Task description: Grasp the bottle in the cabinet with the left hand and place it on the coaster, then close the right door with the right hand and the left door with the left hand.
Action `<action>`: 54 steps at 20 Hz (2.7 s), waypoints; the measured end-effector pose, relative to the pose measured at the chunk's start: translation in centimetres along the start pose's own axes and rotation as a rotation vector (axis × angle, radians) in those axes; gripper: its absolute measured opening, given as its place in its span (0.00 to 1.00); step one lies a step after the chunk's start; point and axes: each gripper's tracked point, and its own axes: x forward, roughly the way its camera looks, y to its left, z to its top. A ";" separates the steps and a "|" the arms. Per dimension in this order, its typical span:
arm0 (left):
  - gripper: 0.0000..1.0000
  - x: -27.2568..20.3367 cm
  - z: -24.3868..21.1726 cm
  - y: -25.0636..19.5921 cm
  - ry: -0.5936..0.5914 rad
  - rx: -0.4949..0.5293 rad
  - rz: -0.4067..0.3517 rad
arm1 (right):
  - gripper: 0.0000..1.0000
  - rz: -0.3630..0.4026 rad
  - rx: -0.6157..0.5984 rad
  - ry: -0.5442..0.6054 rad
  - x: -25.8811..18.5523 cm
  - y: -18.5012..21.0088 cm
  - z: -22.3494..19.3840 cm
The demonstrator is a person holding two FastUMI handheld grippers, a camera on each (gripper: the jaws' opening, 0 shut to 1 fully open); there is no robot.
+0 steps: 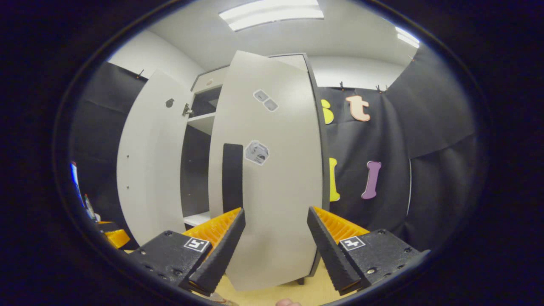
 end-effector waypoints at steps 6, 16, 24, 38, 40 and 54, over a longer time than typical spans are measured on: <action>0.95 1.1 3.0 7.1 -0.039 0.083 0.150 | 0.96 -0.004 0.055 0.077 -5.9 1.4 -6.5; 0.97 7.6 12.6 18.5 -0.184 0.148 0.329 | 0.96 0.011 0.076 0.182 -10.0 2.1 -9.9; 0.99 11.6 13.9 18.3 -0.239 0.206 0.345 | 0.96 -0.043 0.072 0.172 -10.0 0.0 -9.8; 0.92 11.5 12.0 9.2 -0.199 0.135 0.198 | 0.96 -0.015 0.118 0.160 -9.5 -1.5 -9.1; 0.92 11.8 11.6 7.1 -0.202 0.120 0.165 | 0.96 -0.031 0.140 0.159 -10.0 -2.1 -9.0; 0.95 12.8 12.1 2.1 -0.200 0.038 0.056 | 0.96 -0.166 0.121 0.139 -12.8 -6.8 -8.2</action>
